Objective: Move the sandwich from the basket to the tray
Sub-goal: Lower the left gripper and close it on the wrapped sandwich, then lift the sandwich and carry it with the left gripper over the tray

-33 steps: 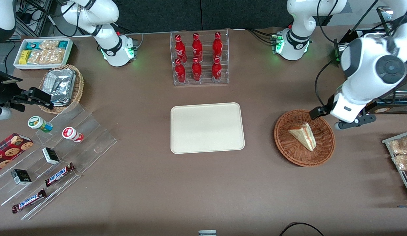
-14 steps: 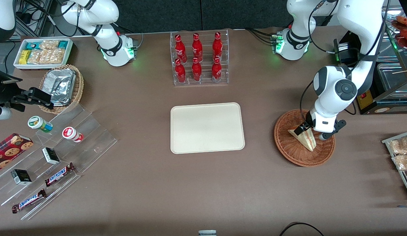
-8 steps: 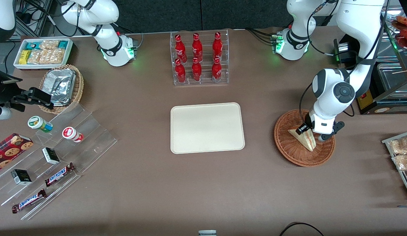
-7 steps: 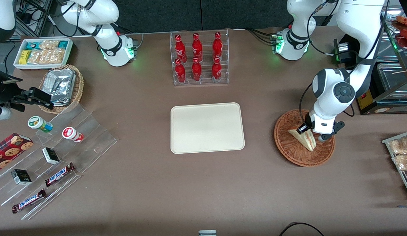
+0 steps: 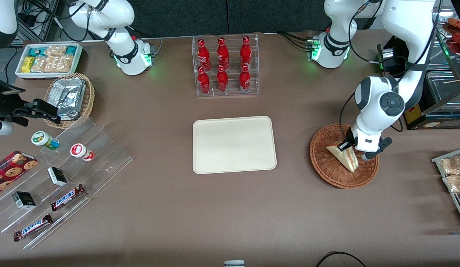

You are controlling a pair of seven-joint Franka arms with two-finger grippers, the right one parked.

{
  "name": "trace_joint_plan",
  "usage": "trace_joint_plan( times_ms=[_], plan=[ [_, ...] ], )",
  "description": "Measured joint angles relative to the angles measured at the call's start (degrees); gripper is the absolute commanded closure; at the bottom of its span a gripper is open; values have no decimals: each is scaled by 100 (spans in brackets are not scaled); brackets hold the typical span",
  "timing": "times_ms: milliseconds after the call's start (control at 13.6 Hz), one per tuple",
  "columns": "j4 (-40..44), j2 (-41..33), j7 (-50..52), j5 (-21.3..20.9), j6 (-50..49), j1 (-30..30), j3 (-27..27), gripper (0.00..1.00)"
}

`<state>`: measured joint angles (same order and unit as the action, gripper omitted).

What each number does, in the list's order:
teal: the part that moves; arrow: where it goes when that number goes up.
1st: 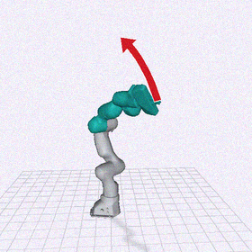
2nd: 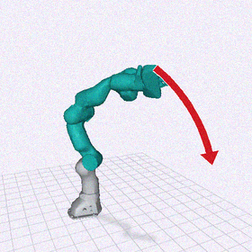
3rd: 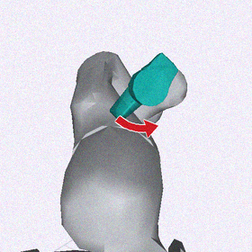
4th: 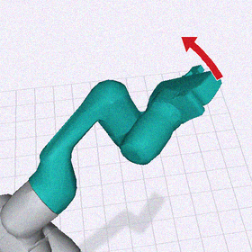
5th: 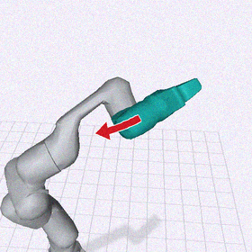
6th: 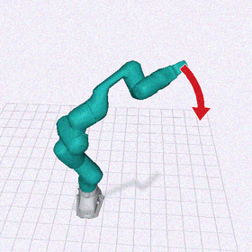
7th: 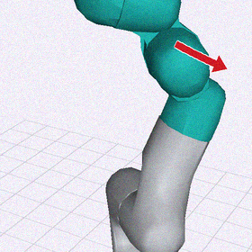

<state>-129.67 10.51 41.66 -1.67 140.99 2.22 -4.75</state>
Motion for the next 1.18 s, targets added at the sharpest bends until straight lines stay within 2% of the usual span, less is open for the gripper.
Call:
trace_joint_plan(
  times_ms=[221,441,809,1176],
  plan=[
    [639,-210,-1,-6,-1180,360,-49,100],
    [1430,-214,22,-6,-2113,1078,-90,100],
    [1938,200,71,-4,-2198,2093,-127,100],
    [3116,1376,71,161,-2191,2980,-143,100]
  ],
)
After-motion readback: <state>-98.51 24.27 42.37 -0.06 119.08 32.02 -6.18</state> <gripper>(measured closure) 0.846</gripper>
